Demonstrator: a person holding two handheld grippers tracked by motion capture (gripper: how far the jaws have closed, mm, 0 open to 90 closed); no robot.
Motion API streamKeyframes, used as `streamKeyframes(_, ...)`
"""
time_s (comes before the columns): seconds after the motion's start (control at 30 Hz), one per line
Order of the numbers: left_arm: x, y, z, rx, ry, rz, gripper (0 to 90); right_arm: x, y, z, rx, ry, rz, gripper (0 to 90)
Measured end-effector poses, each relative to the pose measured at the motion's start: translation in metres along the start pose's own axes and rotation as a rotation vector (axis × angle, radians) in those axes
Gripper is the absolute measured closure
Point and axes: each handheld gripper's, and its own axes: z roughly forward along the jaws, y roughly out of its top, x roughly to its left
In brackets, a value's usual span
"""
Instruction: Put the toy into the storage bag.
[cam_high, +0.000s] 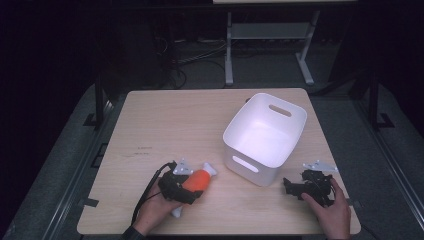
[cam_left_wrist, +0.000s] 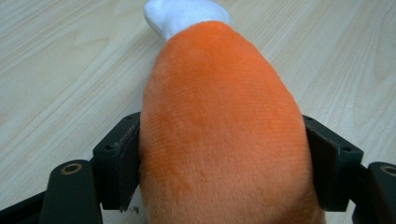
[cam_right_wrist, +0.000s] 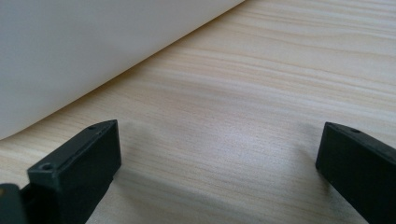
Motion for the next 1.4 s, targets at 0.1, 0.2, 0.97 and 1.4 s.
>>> streamKeyframes(0.1,0.003,0.0,-0.003,-0.009,-0.014,0.002,23.8,0.0,0.0,0.0,0.0,0.0,0.0,0.0)
streamKeyframes(0.2,0.006,-0.001,-0.006,-0.023,-0.034,-0.007,23.8,0.0,0.0,0.0,0.0,0.0,-0.001,0.0)
streamKeyframes(0.97,0.023,0.012,-0.03,-0.088,-0.127,0.022,23.6,0.0,0.0,0.0,0.0,0.0,0.0,0.0)
streamKeyframes(1.4,0.034,0.028,-0.045,-0.107,-0.129,0.029,23.6,0.0,0.0,0.0,0.0,0.0,0.0,0.0)
